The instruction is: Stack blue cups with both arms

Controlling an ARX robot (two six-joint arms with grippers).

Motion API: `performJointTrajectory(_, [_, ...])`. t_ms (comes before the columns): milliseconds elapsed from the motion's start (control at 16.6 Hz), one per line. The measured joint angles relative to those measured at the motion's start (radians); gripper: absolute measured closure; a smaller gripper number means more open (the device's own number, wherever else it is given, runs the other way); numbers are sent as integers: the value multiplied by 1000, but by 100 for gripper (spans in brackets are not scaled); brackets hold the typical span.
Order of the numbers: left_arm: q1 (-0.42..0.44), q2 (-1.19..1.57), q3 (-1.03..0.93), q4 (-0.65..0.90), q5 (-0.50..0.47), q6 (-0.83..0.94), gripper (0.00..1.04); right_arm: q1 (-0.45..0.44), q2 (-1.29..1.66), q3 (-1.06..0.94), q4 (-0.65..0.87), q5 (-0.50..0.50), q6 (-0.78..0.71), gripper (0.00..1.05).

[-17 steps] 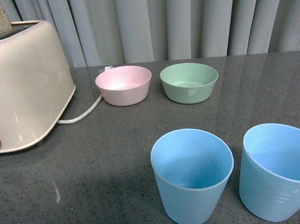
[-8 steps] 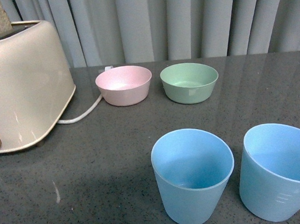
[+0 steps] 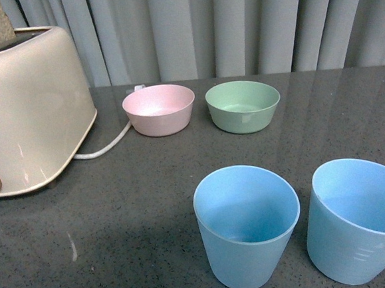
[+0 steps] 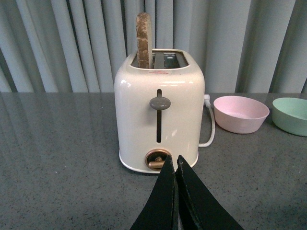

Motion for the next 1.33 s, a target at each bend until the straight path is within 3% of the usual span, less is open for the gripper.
performJointTrajectory(121, [0, -37, 1, -52, -1, 0, 104, 0, 0, 0, 0, 0, 0, 7])
performJointTrajectory(181, [0, -155, 0, -201, -1, 0, 104, 0, 0, 0, 0, 0, 0, 7])
performJointTrajectory(482, [0, -174, 0, -191, -1, -2, 101, 0, 0, 0, 0, 0, 0, 7])
performJointTrajectory(603, [0, -174, 0, -190, 0, -2, 78, 0, 0, 0, 0, 0, 0, 7])
performJointTrajectory(663, [0, -174, 0, -190, 0, -2, 67, -3, 23, 23, -84, -4, 23, 7])
performJointTrajectory(723, [0, -174, 0, -190, 0, -2, 56, -19, 159, 64, -77, -34, 65, 7])
performJointTrajectory(904, [0, -174, 0, -190, 0, -2, 20, 24, 522, 309, 177, -110, 103, 7])
performJointTrajectory(965, [0, -174, 0, -190, -1, -2, 7, 51, 613, 375, 172, -129, 114, 7])
performJointTrajectory(1145, [0, -174, 0, -190, 0, -2, 7, 132, 879, 497, 29, -140, 128, 7])
performJointTrajectory(1326, [0, -174, 0, -190, 0, -2, 7, 187, 1029, 539, -3, -131, 140, 7])
